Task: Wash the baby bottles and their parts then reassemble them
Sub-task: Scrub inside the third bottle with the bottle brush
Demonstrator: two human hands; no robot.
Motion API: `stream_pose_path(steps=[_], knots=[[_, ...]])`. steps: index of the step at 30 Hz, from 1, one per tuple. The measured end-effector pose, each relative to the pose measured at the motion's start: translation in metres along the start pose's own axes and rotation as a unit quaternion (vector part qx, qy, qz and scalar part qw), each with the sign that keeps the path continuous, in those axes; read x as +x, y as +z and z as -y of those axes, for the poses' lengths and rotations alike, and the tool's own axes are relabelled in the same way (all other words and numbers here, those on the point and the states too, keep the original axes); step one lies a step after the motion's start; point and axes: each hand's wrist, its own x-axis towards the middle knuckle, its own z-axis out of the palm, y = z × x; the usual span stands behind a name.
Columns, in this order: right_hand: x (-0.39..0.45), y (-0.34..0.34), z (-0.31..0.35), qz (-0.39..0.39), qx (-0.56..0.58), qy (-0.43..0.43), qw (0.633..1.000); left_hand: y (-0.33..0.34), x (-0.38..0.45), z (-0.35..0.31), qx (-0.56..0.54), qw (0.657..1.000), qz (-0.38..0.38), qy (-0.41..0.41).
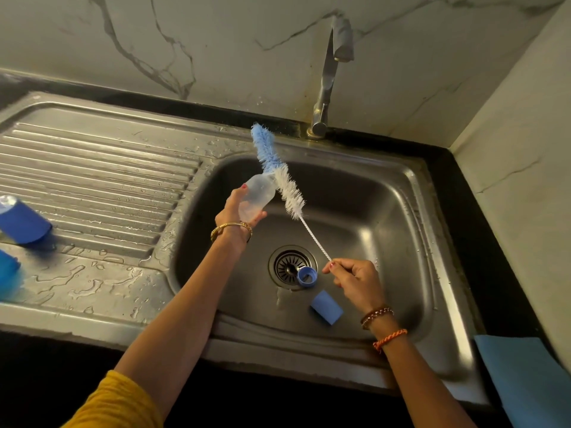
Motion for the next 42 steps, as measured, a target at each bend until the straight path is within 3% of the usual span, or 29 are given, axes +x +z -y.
stream_pose_path(steps=[6,13,17,20,22,25,28,32,34,37,39,42], knots=[[-0.001,-0.001,0.0,0.011,-0.001,0.009,1.0,-0.003,0.001,-0.004,-0.008,1.0,0.014,0.005],[-0.003,-0.001,0.002,0.01,-0.035,-0.004,0.999,-0.01,-0.002,-0.001,-0.052,0.985,0.161,-0.041],[-0.004,0.0,-0.001,0.018,-0.062,0.0,0.998,-0.017,0.003,0.003,-0.104,0.983,0.142,-0.055],[-0.001,-0.003,-0.004,0.011,-0.063,-0.004,0.998,-0.019,0.007,0.002,-0.082,0.988,0.115,-0.062],[0.001,-0.005,-0.008,0.004,-0.068,-0.019,0.998,-0.022,0.011,0.001,-0.089,0.983,0.12,-0.103],[0.003,-0.007,-0.013,-0.011,-0.097,-0.038,0.995,-0.03,0.016,-0.003,-0.045,0.953,0.195,-0.226],[0.005,-0.013,-0.014,-0.019,-0.105,-0.036,0.994,-0.035,0.023,-0.005,-0.025,0.929,0.234,-0.286],[0.011,-0.029,-0.019,-0.044,-0.05,0.009,0.998,-0.037,0.025,-0.01,-0.033,0.951,0.174,-0.252],[0.014,-0.035,-0.021,-0.071,-0.035,0.018,0.997,-0.033,0.022,-0.014,-0.042,0.975,0.122,-0.183],[0.015,-0.035,-0.019,-0.084,-0.008,0.011,0.996,-0.028,0.02,-0.011,0.127,0.983,0.112,-0.069],[0.015,-0.031,-0.016,-0.091,0.015,0.002,0.996,-0.029,0.023,-0.004,0.301,0.945,0.124,-0.043],[0.016,-0.027,-0.019,-0.131,0.014,0.005,0.991,-0.038,0.034,0.009,0.512,0.854,0.086,0.046]])
